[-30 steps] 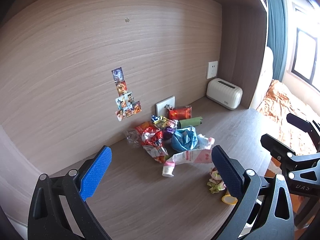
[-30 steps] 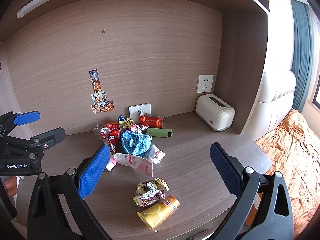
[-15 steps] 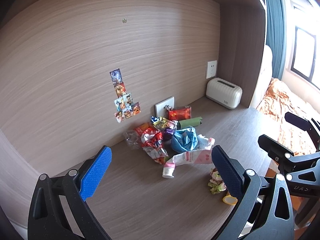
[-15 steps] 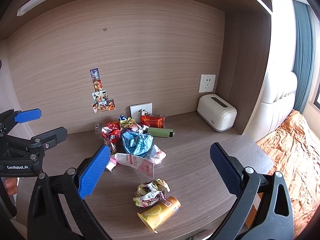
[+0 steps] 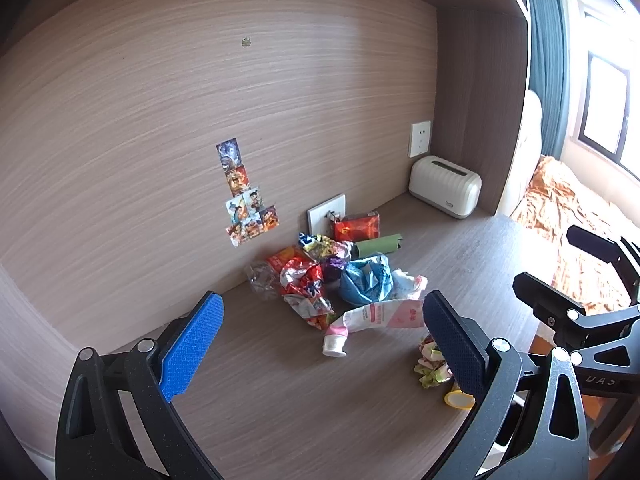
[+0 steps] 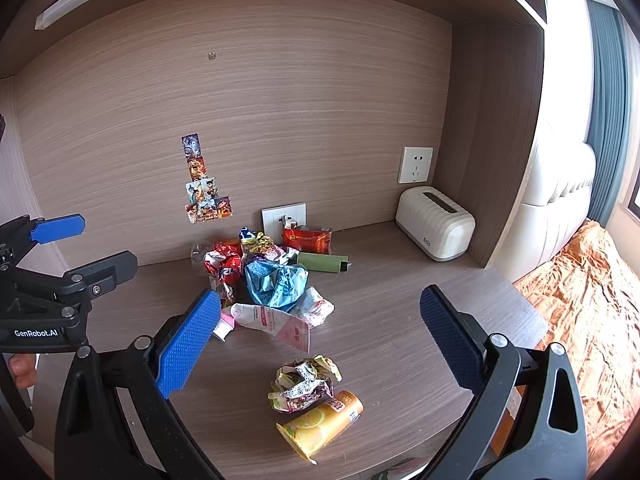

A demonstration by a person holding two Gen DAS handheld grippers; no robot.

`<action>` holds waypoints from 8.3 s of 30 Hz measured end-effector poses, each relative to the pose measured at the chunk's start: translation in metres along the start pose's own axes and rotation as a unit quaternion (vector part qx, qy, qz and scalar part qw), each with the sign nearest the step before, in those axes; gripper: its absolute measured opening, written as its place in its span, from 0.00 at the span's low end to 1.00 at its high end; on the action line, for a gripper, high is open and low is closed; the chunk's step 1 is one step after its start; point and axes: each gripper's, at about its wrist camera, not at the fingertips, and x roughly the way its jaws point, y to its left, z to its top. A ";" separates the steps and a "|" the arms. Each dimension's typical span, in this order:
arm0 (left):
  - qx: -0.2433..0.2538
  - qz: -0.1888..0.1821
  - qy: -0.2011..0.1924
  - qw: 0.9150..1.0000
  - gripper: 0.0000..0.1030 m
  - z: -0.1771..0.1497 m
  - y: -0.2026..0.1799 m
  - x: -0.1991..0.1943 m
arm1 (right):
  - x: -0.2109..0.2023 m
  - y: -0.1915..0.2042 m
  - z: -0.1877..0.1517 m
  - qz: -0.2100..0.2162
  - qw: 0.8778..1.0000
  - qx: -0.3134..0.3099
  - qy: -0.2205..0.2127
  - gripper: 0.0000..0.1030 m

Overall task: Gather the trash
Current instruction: 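Move both tools toward the trash pile on the desk, then grasp the pink-and-white milk carton with the left tool while the right tool grasps the crumpled green wrapper, then carry the carton and wrapper with both tools over the white trash bin, then open both tools to drop the carton and wrapper into the bin, then move both open tools back toward the desk, then grasp the blue plastic bag with the left tool while the right tool grasps the orange juice cup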

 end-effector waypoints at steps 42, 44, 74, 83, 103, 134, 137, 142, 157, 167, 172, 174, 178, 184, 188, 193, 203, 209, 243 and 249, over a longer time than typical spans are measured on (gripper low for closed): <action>0.085 -0.075 0.116 0.987 0.95 -0.055 -0.011 0.161 | 0.112 0.005 -0.066 -0.018 0.981 -0.023 0.192 0.97; 0.088 -0.076 0.126 0.985 0.95 -0.058 -0.013 0.174 | 0.124 0.012 -0.070 -0.010 0.976 -0.059 0.211 0.97; 0.040 -0.071 0.113 0.990 0.28 -0.041 0.004 0.147 | 0.102 -0.002 -0.019 0.049 0.985 -0.030 0.162 0.58; 0.094 -0.089 0.048 0.990 0.28 0.002 -0.048 0.091 | 0.027 -0.063 0.004 0.000 0.998 0.004 0.067 0.58; 0.299 -0.265 0.046 0.915 0.28 -0.021 -0.314 0.064 | -0.120 -0.227 -0.108 -0.175 0.978 0.070 0.085 0.59; 0.552 -0.260 0.265 0.746 0.28 -0.443 -0.599 0.351 | 0.115 -0.367 -0.560 -0.111 0.928 0.168 0.314 0.60; 0.565 -0.272 0.265 0.733 0.28 -0.479 -0.608 0.370 | 0.136 -0.364 -0.596 -0.097 0.928 0.155 0.325 0.60; 0.567 -0.315 0.256 0.716 0.48 -0.511 -0.611 0.390 | 0.155 -0.356 -0.630 -0.066 0.934 0.116 0.331 0.87; 0.565 -0.375 0.224 0.700 0.95 -0.481 -0.614 0.361 | 0.139 -0.352 -0.601 -0.066 0.939 0.068 0.331 0.96; 0.539 -0.378 0.187 0.729 0.95 -0.384 -0.598 0.286 | 0.076 -0.359 -0.502 -0.097 0.945 0.071 0.303 0.96; 0.498 -0.381 0.166 0.761 0.95 -0.317 -0.579 0.246 | 0.035 -0.356 -0.445 -0.120 0.950 0.079 0.276 0.96; 0.485 -0.381 0.160 0.771 0.95 -0.293 -0.570 0.228 | 0.016 -0.353 -0.419 -0.129 0.952 0.083 0.264 0.96; 0.457 -0.381 0.138 0.791 0.95 -0.250 -0.546 0.190 | -0.018 -0.343 -0.369 -0.137 0.958 0.093 0.234 0.96; 0.398 -0.365 0.103 0.836 0.95 -0.184 -0.494 0.133 | -0.064 -0.314 -0.283 -0.142 0.971 0.095 0.166 0.96; 0.372 -0.340 0.067 0.861 0.95 -0.144 -0.452 0.097 | -0.082 -0.288 -0.236 -0.134 0.979 0.086 0.126 0.96; 0.337 -0.295 0.028 0.894 0.95 -0.099 -0.386 0.069 | -0.087 -0.252 -0.186 -0.108 0.988 0.067 0.087 0.96; 0.251 -0.206 0.021 0.946 0.95 -0.063 -0.250 0.071 | -0.049 -0.165 -0.117 0.001 0.997 0.049 0.058 0.96; 0.175 -0.139 0.041 0.974 0.95 -0.059 -0.158 0.096 | -0.009 -0.119 -0.103 0.056 0.994 0.039 0.081 0.96; 0.208 -0.119 0.048 0.970 0.60 -0.019 -0.072 0.262 | 0.129 -0.004 -0.117 0.016 0.971 0.050 0.234 0.42; 0.192 -0.106 0.021 0.976 0.59 -0.008 -0.064 0.223 | 0.116 -0.010 -0.091 0.012 0.982 0.031 0.186 0.42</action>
